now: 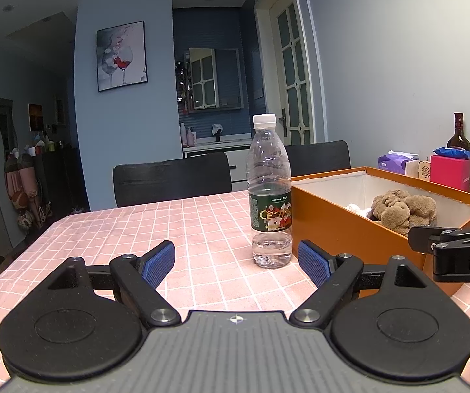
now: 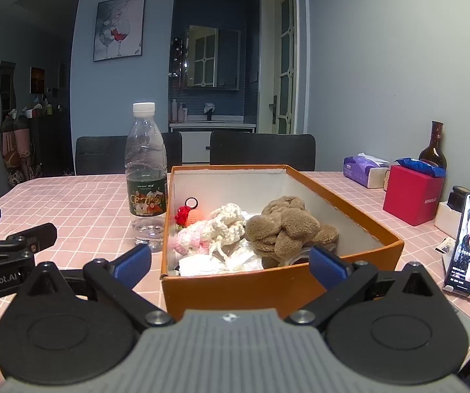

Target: Organize soft objects

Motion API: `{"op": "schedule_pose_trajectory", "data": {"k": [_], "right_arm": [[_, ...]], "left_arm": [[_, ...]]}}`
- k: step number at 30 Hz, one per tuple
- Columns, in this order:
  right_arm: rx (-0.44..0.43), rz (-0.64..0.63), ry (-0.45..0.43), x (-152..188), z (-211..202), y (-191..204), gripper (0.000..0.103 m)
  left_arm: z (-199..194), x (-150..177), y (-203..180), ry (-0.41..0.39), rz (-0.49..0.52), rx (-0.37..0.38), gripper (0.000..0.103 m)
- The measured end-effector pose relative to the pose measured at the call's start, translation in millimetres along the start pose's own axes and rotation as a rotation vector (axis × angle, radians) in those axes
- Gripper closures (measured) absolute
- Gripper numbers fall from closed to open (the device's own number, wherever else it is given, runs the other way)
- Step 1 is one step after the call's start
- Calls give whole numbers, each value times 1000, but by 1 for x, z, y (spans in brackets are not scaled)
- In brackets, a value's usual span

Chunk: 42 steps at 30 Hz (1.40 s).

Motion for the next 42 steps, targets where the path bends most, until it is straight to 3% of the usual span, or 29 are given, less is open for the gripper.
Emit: {"op": "schedule_pose_trajectory", "data": {"k": [42], "right_arm": [[0, 11, -3, 3, -7, 0, 3]], "left_arm": [[-3, 1, -1, 9, -9, 8, 4]]}}
Point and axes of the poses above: each gripper's, at about its wrist camera, not at the fingertips, and z roughly the way its jaws point, y to its left, x to its underside, the point moved 4 cm from there along z, roughly the way its jaws point, and after that the axes turned 4 degrees about x, right-handed, at the moved point
